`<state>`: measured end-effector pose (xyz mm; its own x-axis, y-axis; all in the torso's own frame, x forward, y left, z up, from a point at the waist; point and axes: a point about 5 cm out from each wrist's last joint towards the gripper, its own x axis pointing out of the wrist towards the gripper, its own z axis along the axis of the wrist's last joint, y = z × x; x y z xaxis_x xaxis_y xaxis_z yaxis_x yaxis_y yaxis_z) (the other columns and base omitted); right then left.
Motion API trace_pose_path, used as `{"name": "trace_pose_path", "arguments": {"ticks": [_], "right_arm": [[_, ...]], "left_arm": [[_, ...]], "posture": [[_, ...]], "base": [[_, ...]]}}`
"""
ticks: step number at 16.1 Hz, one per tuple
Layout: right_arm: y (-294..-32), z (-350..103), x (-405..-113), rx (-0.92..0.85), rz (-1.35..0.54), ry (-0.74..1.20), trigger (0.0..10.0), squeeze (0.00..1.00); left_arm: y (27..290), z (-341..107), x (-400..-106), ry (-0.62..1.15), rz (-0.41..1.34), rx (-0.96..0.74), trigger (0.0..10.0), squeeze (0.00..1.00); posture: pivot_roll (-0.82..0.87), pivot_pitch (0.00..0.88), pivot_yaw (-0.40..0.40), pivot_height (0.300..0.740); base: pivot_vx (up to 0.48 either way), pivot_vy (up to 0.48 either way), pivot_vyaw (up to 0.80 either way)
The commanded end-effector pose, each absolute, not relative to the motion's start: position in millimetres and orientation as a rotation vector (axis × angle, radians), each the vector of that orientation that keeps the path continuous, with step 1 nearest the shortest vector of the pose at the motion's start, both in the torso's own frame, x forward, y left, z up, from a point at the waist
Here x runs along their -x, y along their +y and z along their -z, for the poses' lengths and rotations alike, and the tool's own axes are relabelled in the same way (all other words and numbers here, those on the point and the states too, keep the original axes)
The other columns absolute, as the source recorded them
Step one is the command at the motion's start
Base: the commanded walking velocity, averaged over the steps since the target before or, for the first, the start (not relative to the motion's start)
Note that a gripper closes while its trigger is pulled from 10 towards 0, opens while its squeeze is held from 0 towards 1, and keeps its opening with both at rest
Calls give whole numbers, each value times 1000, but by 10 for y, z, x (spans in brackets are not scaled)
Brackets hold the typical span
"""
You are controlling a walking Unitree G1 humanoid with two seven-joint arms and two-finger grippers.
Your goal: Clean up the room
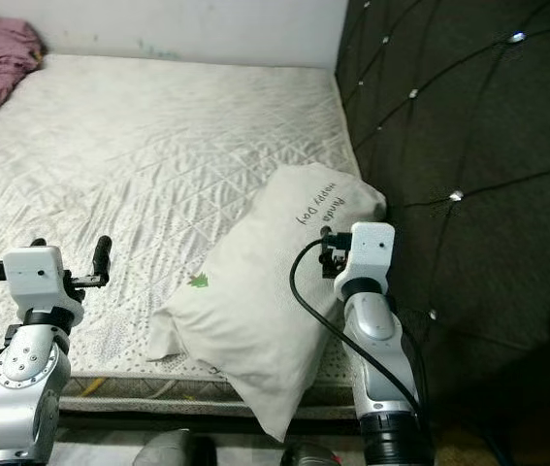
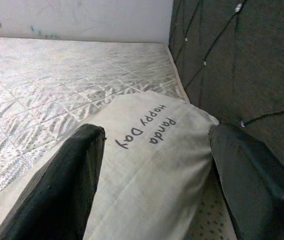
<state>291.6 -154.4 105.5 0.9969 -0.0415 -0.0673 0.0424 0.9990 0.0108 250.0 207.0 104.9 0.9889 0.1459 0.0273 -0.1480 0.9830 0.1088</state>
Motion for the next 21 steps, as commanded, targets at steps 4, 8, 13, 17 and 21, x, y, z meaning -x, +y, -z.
{"name": "trace_pose_path", "arguments": {"ticks": [4, 8, 13, 17, 21], "right_arm": [[-1540, -1060, -2913, -23, 41, 61, 10000, 0], [-1517, -1064, -2916, -52, 31, 55, 10000, 0], [-1540, -1030, -2909, -32, 25, 77, 10000, 0], [-1453, -1007, -2885, -44, -11, 93, 10000, 0], [-1437, -1078, -2975, -49, -15, 68, 10000, 0]], "left_arm": [[2053, -1033, -2495, -11, -157, -120, 10000, 0], [2063, -1021, -2487, -6, -168, -124, 10000, 0], [2060, -1012, -2479, -3, -170, -111, 10000, 0], [2075, -1042, -2455, -15, -154, -110, 10000, 0], [2081, -1032, -2456, -13, -145, -93, 10000, 0]], "posture": [[98, 81, -29, 660], [95, 79, -30, 617], [96, 83, -46, 617], [108, 89, -64, 617], [103, 104, -57, 617]], "base": [[0, 0, 0], [0, 0, 0], [0, 0, 0], [0, 0, 0], [195, 0, 0]]}}
